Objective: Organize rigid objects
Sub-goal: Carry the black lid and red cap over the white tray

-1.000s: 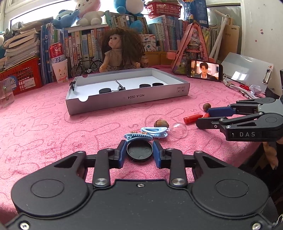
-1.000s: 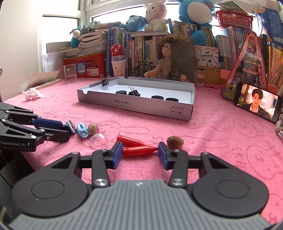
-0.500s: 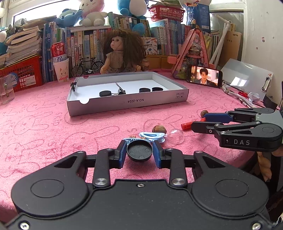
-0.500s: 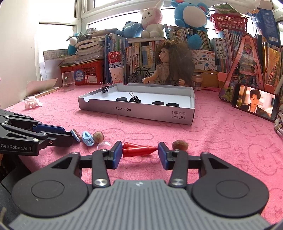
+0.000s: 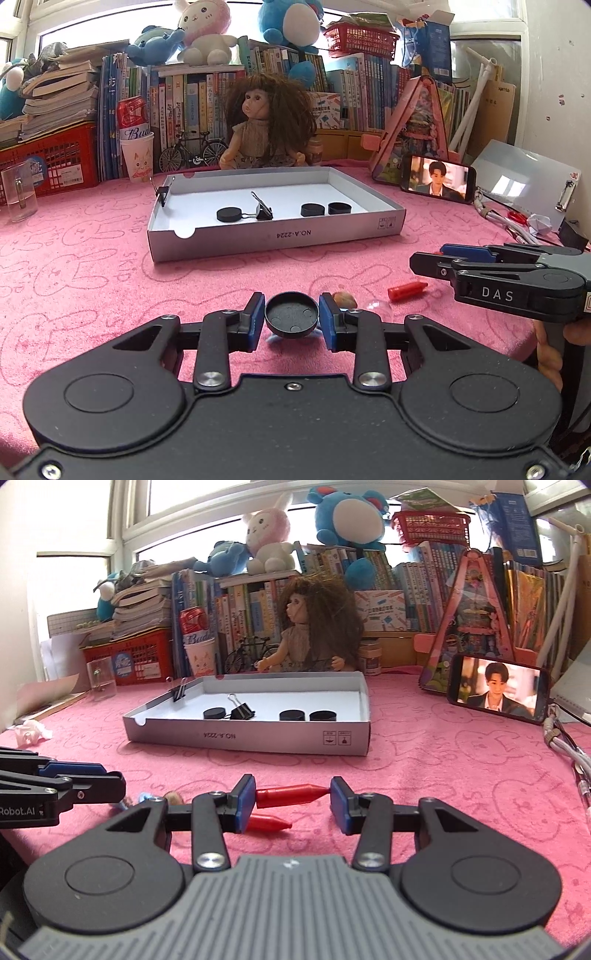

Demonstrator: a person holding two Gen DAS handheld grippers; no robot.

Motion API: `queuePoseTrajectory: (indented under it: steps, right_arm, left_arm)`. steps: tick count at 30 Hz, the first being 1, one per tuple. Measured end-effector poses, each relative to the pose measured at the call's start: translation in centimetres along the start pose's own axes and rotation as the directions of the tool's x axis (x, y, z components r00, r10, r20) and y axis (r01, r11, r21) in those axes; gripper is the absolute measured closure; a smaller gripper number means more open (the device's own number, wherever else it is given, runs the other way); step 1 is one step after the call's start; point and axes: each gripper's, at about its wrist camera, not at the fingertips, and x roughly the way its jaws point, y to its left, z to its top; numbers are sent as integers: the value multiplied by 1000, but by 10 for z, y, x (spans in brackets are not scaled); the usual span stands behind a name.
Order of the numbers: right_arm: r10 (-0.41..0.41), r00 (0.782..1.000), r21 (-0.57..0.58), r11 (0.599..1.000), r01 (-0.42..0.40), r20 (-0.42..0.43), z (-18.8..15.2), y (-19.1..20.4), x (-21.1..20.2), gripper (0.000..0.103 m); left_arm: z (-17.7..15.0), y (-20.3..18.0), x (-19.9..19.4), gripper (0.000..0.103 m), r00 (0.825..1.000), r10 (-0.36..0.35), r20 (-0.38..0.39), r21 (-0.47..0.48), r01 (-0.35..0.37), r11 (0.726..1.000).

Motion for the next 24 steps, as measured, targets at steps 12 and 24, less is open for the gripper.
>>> queuePoseTrajectory:
  steps: [12,24]
  right_arm:
    - [-59,998,71,996,59,3,10,-3,10,54]
    - [-95,995,125,988,94,9,29,-7,23,54]
  left_arm:
    - [17,9,14,73,999,29,20,-23,-29,999]
    - [44,25,30,73,996,61,58,-53,-58,997]
